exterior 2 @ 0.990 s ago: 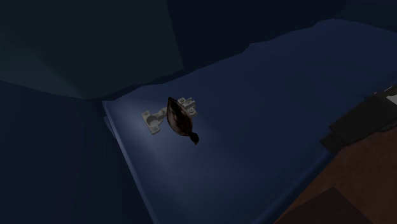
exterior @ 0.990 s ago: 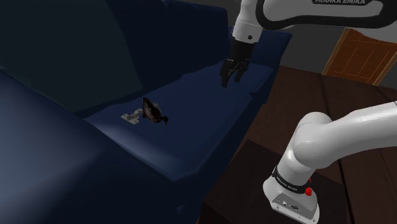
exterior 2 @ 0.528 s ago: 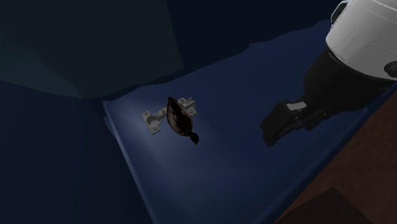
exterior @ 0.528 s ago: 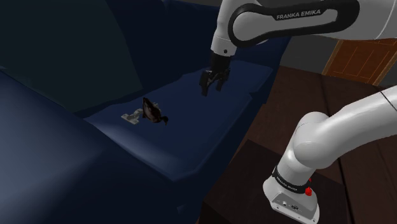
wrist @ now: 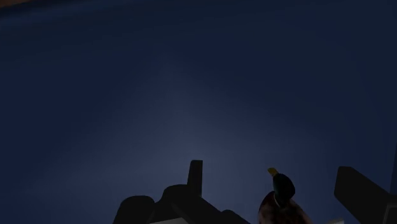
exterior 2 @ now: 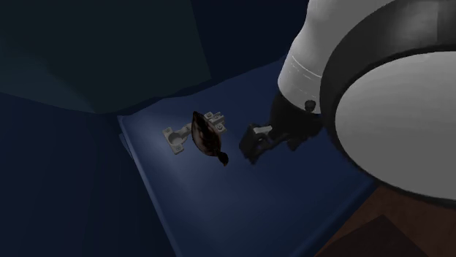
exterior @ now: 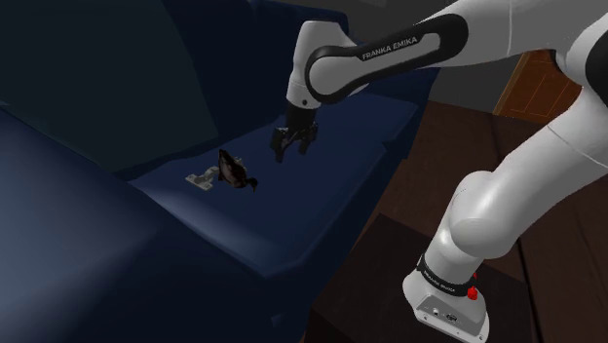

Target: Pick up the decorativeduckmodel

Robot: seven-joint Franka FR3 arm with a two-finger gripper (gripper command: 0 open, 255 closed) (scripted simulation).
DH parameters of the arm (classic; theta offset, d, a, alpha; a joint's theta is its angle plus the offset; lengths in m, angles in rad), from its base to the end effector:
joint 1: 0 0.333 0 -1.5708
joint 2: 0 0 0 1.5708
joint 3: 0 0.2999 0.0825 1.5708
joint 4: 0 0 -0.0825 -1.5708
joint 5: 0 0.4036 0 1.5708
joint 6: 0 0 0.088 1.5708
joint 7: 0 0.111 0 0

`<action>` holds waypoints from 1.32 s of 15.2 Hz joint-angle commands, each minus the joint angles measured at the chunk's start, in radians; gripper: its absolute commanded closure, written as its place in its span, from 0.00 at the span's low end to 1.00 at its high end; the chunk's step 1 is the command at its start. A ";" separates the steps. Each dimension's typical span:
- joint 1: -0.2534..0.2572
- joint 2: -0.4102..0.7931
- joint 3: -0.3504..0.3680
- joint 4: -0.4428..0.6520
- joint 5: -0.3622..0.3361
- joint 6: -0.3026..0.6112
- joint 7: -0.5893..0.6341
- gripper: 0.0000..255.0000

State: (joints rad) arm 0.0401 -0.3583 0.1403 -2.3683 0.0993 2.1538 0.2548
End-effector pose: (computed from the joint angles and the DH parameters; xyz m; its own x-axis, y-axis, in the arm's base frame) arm 0.4672 0.0911 0.4469 0.9833 -0.1319 0.1254 -0.1232 -0.9896 -0.0747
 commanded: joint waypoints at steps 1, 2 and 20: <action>0.003 0.074 0.013 0.031 0.000 0.049 0.016 0.00; 0.004 0.111 0.020 0.048 -0.002 0.072 0.024 0.00; 0.021 0.449 0.055 0.170 -0.053 0.305 0.098 1.00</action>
State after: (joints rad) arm 0.0606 0.0893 0.1953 -2.1963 0.0466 2.4555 0.3530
